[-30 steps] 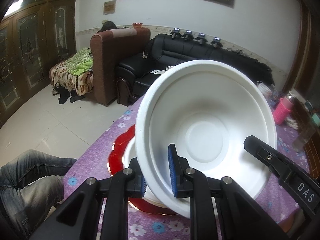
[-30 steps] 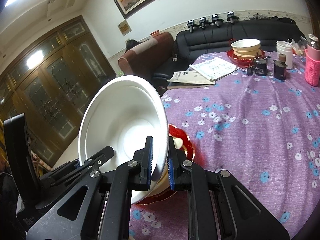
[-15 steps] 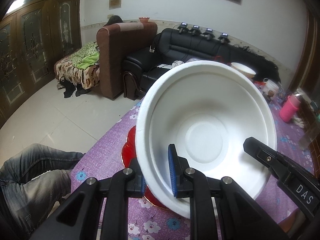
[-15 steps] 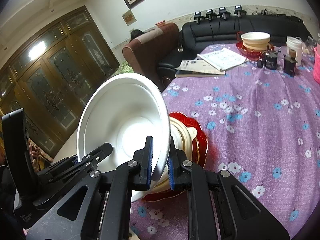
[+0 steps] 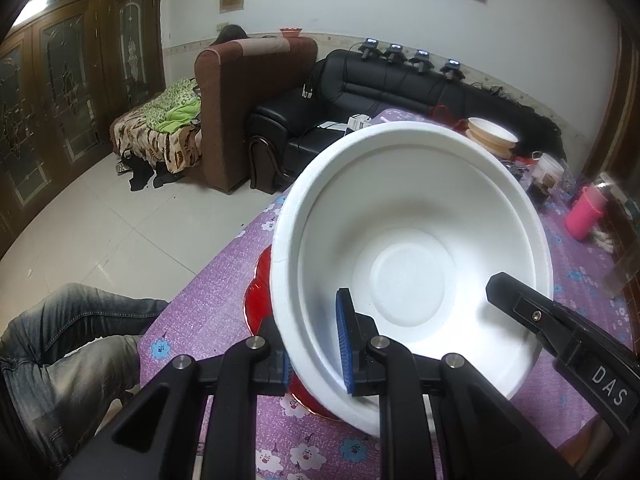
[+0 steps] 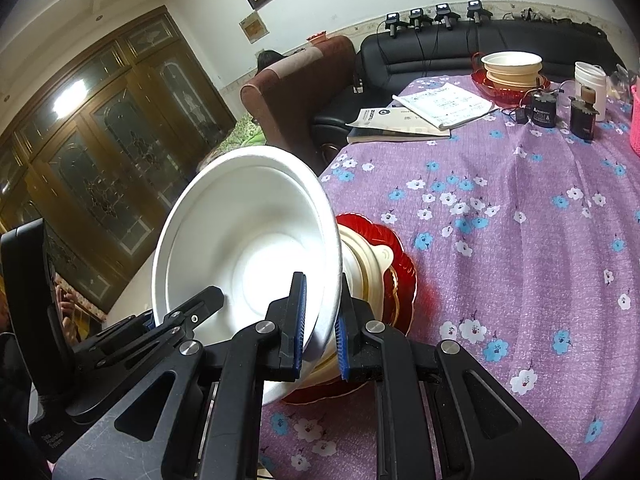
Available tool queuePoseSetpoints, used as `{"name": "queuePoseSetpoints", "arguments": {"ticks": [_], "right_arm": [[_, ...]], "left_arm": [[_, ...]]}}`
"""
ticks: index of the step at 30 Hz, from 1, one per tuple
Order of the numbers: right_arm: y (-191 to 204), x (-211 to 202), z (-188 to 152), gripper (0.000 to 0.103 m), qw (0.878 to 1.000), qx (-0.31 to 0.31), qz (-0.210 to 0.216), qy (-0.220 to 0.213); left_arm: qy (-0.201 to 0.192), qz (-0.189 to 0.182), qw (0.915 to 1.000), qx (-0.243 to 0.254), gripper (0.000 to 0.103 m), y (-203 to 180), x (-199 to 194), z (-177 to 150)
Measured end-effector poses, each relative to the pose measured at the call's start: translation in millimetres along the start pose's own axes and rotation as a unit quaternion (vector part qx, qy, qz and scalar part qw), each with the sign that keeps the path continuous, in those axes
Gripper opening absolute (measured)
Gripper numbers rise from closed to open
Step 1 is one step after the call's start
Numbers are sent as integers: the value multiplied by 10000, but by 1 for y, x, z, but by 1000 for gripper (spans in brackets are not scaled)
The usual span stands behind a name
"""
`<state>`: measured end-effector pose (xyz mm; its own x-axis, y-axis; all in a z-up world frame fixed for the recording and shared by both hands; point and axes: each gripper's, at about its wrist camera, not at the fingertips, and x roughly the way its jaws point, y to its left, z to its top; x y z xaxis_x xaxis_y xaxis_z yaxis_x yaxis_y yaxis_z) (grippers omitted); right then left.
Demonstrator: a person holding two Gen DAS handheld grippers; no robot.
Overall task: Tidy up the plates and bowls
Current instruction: 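Lower the small white bowl into the large white bowl and open both tools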
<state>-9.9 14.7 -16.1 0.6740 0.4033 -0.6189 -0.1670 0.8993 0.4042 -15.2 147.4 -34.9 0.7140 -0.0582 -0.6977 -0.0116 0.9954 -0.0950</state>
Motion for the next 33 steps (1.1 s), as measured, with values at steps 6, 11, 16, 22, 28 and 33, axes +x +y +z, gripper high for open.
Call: {"name": "queuePoseSetpoints", "arguments": {"ticks": [6,11,16,22,28,33], "right_arm": [[0,6,-1,13,10000,-12,-11,70],[0,12,-1,13,9999,-14,-27,155],[-1,18,-3,13,9997,19,-27,227],[-6,27,-5,13,9992,70,-59,381],[-13,30,-4,13,9989,84,-274,384],[-16,33,-5,14,9982,110,-297,507]], "left_arm": [[37,54,10000,-25,17,2,3,0],[95,88,9999,-42,17,3,7,-1],[149,114,9998,-65,17,2,11,-1],[138,338,9993,15,20,-3,13,-3],[-186,883,9956,271,59,-9,6,-6],[-341,1101,9927,346,64,-6,3,-7]]}}
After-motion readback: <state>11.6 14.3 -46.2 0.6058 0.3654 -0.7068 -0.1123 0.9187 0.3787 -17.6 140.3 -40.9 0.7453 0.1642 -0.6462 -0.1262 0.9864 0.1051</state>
